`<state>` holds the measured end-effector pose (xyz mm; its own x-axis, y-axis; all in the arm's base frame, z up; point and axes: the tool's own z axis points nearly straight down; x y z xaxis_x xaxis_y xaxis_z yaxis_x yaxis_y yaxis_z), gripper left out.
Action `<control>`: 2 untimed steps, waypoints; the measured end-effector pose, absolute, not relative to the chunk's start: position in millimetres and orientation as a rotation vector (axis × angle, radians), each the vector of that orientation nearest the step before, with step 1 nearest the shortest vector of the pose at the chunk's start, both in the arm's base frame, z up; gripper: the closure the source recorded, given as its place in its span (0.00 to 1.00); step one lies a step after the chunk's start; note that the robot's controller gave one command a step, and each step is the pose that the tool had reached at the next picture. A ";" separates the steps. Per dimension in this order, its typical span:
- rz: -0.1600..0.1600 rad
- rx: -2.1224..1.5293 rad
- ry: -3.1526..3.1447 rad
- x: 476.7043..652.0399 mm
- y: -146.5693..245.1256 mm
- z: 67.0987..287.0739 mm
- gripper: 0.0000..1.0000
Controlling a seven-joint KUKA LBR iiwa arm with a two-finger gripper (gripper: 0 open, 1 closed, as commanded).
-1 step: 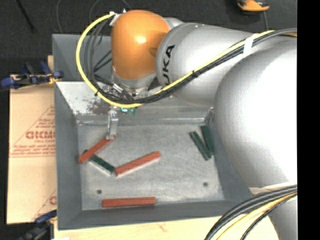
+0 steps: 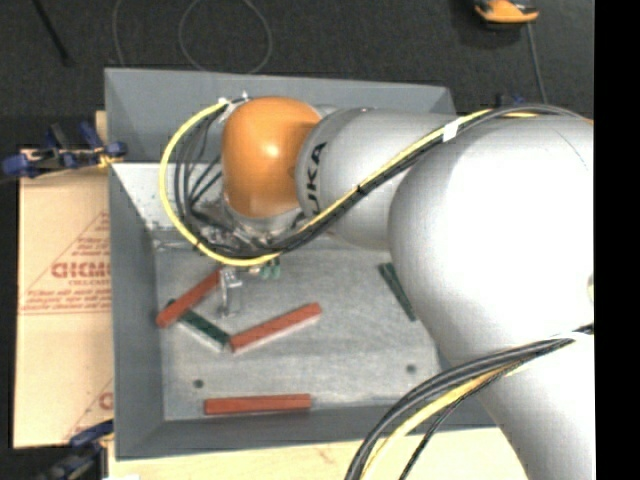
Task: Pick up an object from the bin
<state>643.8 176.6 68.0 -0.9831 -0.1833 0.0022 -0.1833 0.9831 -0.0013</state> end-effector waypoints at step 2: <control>-0.002 0.328 -3.139 630.9 183.6 239.1 1.00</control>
Offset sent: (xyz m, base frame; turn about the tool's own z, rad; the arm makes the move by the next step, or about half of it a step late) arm 0.0000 0.0000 0.0000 0.0000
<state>630.9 183.6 239.1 -0.9783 -0.2069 -0.0141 -0.2069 0.9784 -0.0004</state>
